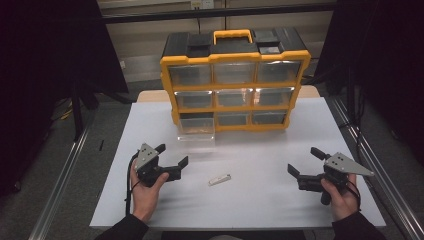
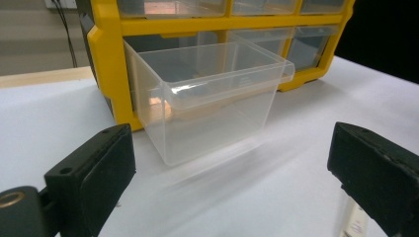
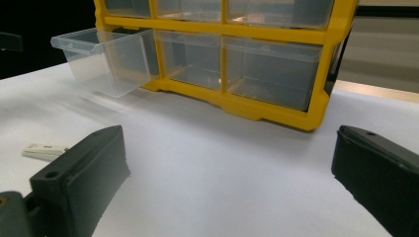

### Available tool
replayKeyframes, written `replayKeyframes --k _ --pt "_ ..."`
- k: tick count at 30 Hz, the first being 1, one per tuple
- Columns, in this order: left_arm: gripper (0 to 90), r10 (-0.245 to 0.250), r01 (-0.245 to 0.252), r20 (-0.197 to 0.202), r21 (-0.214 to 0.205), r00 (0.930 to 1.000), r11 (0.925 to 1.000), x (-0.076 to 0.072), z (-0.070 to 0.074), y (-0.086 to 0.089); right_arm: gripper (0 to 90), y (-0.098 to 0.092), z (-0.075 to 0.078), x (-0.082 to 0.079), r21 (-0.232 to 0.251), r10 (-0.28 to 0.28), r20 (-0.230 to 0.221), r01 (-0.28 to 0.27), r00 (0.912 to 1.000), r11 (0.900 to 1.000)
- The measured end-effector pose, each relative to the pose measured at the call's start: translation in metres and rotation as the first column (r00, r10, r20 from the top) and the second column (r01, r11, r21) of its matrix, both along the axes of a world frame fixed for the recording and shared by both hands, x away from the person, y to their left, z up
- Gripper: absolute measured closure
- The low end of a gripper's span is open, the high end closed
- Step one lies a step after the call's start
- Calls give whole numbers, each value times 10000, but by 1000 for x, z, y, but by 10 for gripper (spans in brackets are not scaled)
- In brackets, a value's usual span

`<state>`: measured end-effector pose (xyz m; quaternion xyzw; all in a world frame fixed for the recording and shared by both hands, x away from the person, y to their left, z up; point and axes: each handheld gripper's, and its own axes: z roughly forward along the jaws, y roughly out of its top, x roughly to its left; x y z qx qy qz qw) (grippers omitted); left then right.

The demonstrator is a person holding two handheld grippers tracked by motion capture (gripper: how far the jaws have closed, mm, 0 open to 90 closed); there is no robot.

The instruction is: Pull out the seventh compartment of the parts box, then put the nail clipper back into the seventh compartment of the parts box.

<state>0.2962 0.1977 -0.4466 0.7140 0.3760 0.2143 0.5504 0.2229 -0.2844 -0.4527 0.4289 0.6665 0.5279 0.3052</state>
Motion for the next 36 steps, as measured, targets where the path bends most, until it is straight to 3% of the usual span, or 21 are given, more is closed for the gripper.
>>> replayKeyframes --k 2,6,10,16,22,27,32,34,35,36 --pt "45 -58 58 15 135 10000 9999 -4 0 4 5 1 0 0 47 -63 -27 63 10000 10000" --pt "45 -113 114 52 -82 9999 9999 -12 1 9 5 0 0 0 -19 -20 1 20 10000 10000" --pt "45 -228 227 106 140 9997 9996 -21 3 14 5 -1 0 -1 1 -51 -23 51 10000 10000" --pt "45 -114 115 79 -58 9999 9999 -34 4 25 5 -1 1 -3 -10 18 1 -18 10000 10000" --pt "43 -28 28 -25 185 10000 9998 -34 4 30 5 -1 0 -3 2 -27 74 27 10000 10000" --pt "49 -839 846 -512 127 9952 9963 -29 7 26 5 -2 0 -2 -37 8 95 -8 10000 10000" --pt "56 -1495 1508 -510 230 9875 9883 -26 7 26 5 -1 0 -1 -67 66 22 -66 10000 10000" --pt "54 -1491 1511 -633 280 9868 9881 -24 6 24 5 -1 0 -1 -86 29 35 -28 10000 10000" --pt "53 -1789 1809 -725 224 9812 9832 -23 5 24 5 -1 0 -1 -93 11 33 -11 10000 10000" --pt "50 -1652 1680 -702 368 9838 9851 -23 5 23 5 -1 0 -1 -96 9 36 -8 10000 10000"
